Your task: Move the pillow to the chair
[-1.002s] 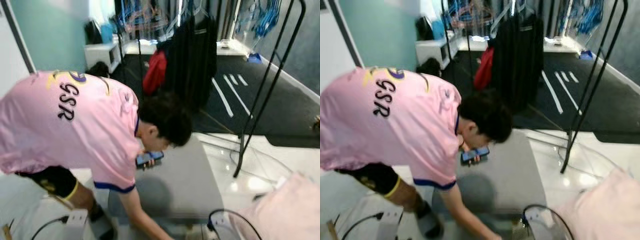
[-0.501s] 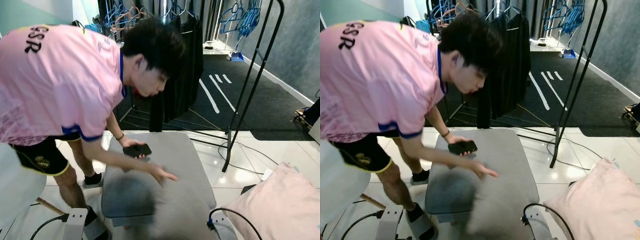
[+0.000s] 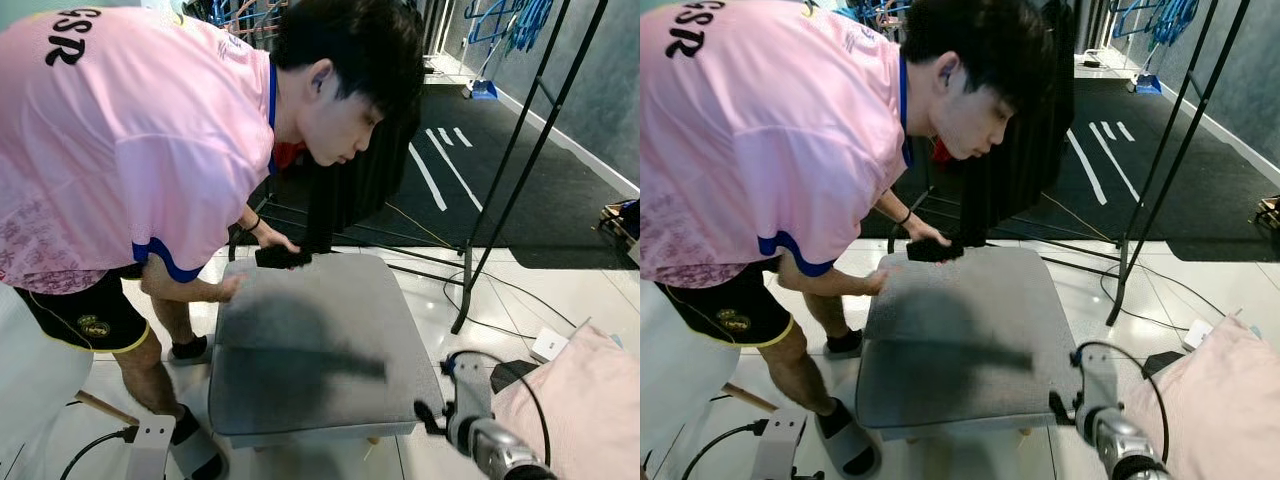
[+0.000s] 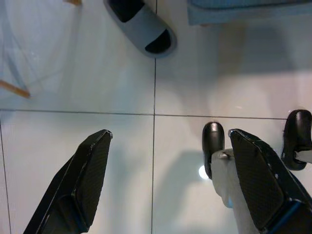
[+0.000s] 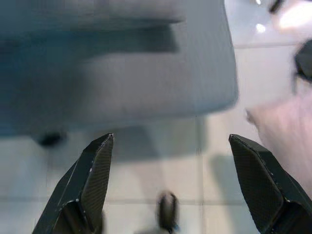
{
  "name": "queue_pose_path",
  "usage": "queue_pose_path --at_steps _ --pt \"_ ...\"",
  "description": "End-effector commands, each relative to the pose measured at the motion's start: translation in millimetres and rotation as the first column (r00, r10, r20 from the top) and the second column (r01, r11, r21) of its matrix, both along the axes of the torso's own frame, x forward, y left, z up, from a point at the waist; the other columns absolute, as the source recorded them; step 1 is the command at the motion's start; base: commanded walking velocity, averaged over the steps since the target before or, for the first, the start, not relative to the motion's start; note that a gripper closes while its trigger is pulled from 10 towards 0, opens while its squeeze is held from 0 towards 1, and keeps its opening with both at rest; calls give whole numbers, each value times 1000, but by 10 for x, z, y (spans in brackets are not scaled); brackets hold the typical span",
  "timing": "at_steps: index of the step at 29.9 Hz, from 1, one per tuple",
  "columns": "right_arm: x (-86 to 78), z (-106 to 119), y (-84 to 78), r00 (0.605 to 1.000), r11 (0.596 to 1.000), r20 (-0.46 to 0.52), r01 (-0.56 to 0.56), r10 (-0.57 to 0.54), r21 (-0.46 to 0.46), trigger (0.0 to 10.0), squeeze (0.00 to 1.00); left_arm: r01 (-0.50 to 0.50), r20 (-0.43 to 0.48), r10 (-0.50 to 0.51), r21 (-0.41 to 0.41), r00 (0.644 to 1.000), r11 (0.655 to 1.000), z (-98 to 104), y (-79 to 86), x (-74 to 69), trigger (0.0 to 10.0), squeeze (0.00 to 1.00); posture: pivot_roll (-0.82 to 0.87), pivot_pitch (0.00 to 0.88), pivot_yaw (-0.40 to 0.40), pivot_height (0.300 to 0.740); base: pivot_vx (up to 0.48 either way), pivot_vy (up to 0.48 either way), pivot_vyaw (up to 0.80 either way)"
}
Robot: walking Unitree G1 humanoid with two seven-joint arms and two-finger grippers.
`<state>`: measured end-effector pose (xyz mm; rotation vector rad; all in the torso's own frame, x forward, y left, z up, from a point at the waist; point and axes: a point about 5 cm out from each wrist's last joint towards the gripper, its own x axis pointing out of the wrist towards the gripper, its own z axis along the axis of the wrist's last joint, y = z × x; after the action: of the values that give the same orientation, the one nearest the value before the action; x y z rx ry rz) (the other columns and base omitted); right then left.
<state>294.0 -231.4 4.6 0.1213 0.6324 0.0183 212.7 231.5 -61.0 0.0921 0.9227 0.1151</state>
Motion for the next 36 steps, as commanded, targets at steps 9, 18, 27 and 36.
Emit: queue_pose_path --at_steps 9,18,27,36 --pt "387 440 146 976 991 201 -101 81 92 10000 0 9 60 -8 -6 998 1000 24 29 5 10000 0 -137 26 -23 709 0 0 800" --pt "425 464 183 979 992 194 -83 63 96 10000 0 5 69 -5 -4 998 1000 33 49 7 10000 0 -138 36 -16 709 0 0 800" --pt "404 429 92 989 998 148 12 -21 59 10000 0 11 64 -11 0 998 1000 35 57 8 10000 0 -138 44 -14 709 0 -239 0" --pt "446 487 62 987 998 155 41 -48 45 10000 0 -25 86 25 -8 996 1000 58 75 37 10000 0 -136 51 -19 709 0 -144 0"
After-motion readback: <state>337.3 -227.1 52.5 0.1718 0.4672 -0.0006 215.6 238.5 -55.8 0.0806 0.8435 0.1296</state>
